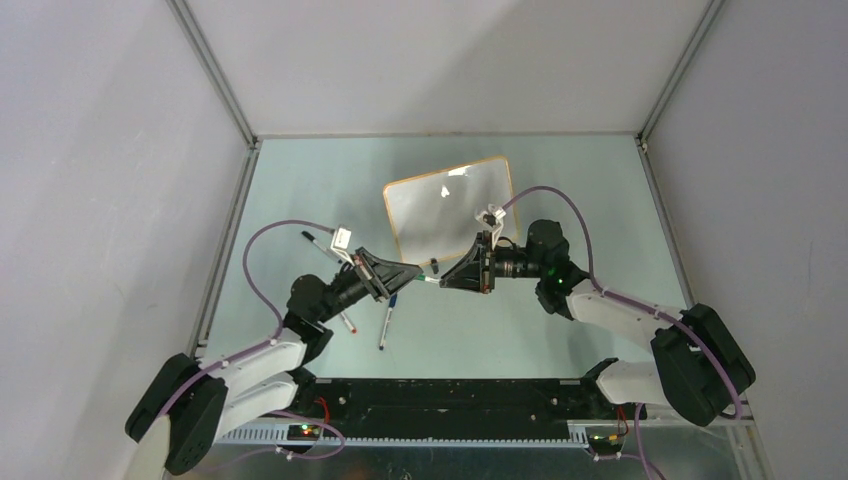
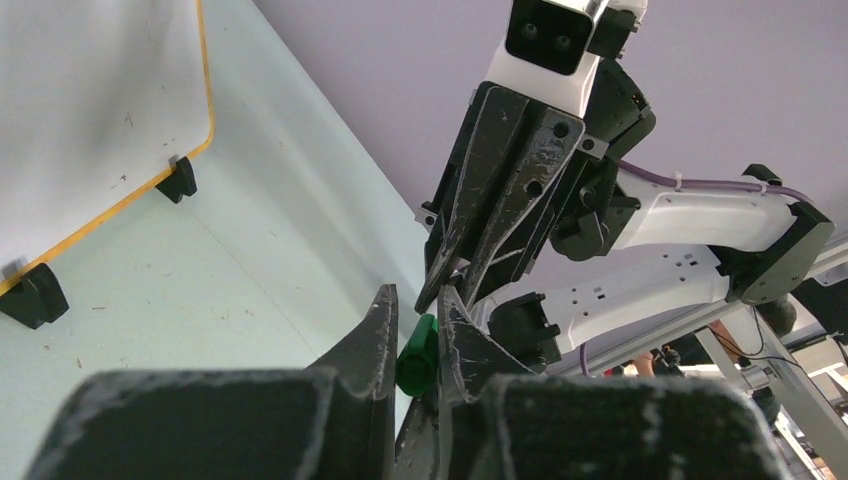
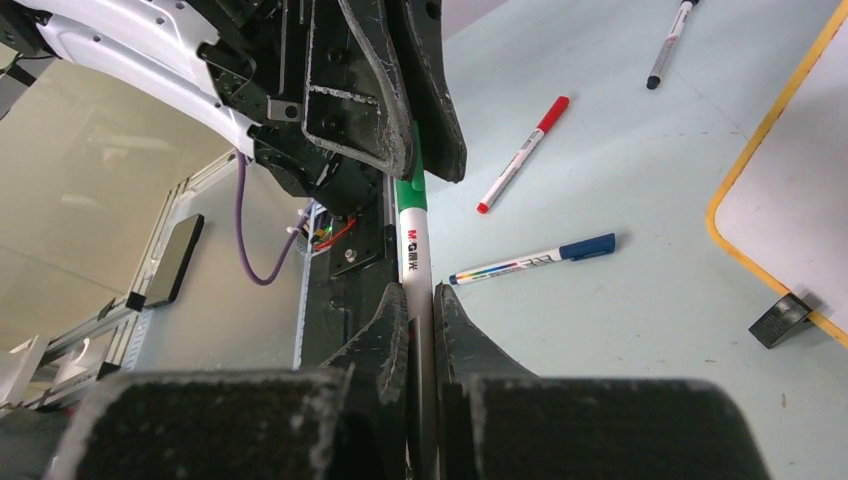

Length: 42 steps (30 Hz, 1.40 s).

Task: Write a sentence on the whiteboard
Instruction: Open the whiteboard marker at the center of the board.

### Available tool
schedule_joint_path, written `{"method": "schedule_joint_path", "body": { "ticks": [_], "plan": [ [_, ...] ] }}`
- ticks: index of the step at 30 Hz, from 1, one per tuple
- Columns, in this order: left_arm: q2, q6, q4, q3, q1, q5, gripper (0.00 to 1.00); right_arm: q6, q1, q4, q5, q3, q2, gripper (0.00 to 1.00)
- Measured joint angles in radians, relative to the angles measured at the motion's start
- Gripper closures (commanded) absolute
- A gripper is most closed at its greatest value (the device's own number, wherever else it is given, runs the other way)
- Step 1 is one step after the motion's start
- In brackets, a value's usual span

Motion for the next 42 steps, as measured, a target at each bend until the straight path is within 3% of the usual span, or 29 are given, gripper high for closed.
{"method": "schedule_joint_path", "body": {
  "ticks": [3, 5, 9, 14, 18, 22, 27, 42],
  "plan": [
    [0.005, -0.005, 0.006, 0.0, 0.0, 0.003, 1.0, 0.004, -0.002, -0.001, 0.002, 0.0, -0.001, 0.51],
    [0.006, -0.007, 0.01, 0.0, 0.0, 0.004, 1.0, 0.017, -0.002, -0.005, 0.015, 0.0, 0.0, 0.36],
    [0.025, -0.011, 0.03, 0.0, -0.002, 0.003, 1.0, 0.064, -0.003, 0.039, 0.041, -0.007, -0.001, 0.24],
    [0.145, -0.077, 0.2, -0.008, -0.004, 0.007, 1.0, 0.144, -0.003, 0.144, 0.08, -0.048, -0.001, 0.22],
    [0.267, -0.136, 0.35, -0.012, -0.014, 0.023, 1.0, 0.205, 0.002, 0.253, 0.142, -0.106, -0.001, 0.3],
    [0.273, -0.148, 0.408, -0.008, -0.053, 0.024, 1.0, 0.288, 0.011, 0.44, 0.216, -0.187, 0.019, 0.38],
    [0.249, -0.138, 0.431, -0.007, -0.063, 0.003, 1.0, 0.4, 0.011, 0.633, 0.227, -0.203, 0.094, 0.41],
    [0.157, -0.128, 0.443, -0.033, -0.021, -0.035, 1.0, 0.494, -0.074, 0.698, 0.177, -0.203, 0.077, 0.39]
  ]
}}
